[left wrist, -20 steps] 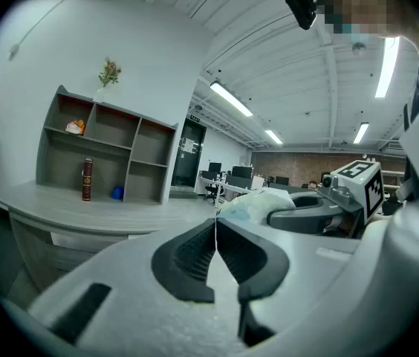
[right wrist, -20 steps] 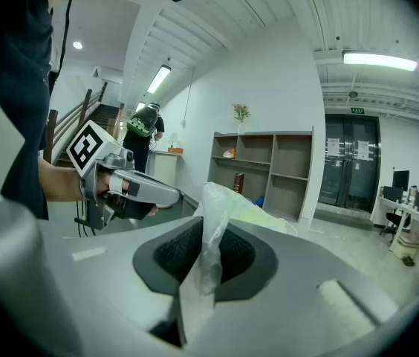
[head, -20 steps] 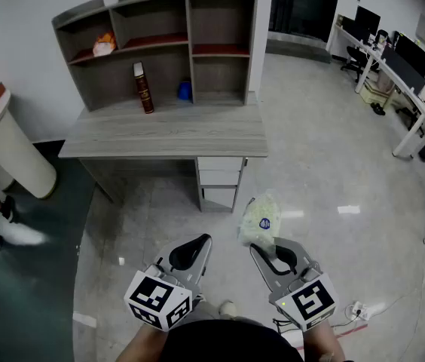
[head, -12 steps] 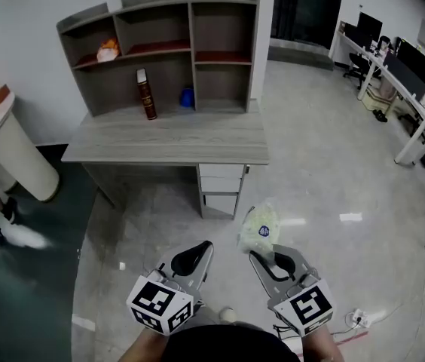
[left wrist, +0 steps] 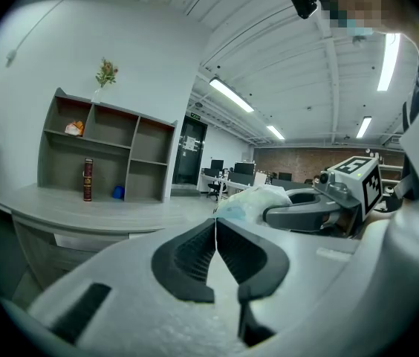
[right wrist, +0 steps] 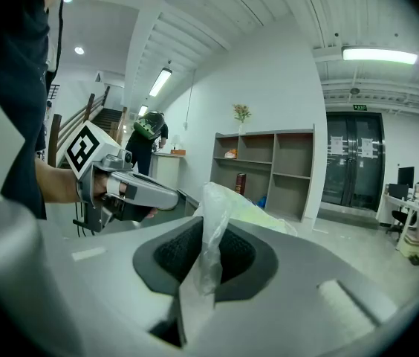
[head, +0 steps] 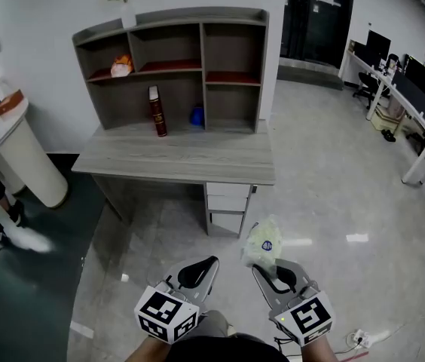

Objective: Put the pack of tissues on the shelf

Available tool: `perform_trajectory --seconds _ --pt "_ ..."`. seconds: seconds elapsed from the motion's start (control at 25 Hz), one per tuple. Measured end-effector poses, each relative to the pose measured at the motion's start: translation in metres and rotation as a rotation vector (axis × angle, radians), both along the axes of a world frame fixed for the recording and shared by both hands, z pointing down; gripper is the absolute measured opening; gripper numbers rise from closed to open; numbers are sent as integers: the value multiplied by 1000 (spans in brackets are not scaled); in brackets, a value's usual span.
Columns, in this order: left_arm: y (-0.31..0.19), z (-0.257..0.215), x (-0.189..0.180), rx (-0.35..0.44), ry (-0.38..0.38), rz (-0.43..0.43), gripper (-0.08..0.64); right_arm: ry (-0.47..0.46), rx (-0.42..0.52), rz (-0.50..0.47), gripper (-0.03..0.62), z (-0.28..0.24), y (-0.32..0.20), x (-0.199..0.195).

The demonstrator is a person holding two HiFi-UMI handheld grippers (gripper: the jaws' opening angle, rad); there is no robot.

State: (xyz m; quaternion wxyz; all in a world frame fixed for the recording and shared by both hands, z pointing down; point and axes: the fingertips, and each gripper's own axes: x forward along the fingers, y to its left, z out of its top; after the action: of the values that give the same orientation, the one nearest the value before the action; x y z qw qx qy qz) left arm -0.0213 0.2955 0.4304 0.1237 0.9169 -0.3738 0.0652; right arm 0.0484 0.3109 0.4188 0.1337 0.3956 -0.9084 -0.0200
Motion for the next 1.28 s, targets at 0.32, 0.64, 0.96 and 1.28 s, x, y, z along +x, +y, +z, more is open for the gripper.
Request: perform_trajectory --seconds 0.32,0.64,0.96,1.28 --pt "-27 -2 0 -9 -7 -13 0 2 -18 -10 43 0 -24 0" --pt "-72 -3 12 -5 3 0 0 20 -14 -16 43 -1 -60 6" --pt "-127 -1 12 -19 17 -18 -9 52 -30 -43 43 2 -111 3" --pt "-175 4 11 -43 19 -12 -11 54 -44 -44 43 2 -166 -1"
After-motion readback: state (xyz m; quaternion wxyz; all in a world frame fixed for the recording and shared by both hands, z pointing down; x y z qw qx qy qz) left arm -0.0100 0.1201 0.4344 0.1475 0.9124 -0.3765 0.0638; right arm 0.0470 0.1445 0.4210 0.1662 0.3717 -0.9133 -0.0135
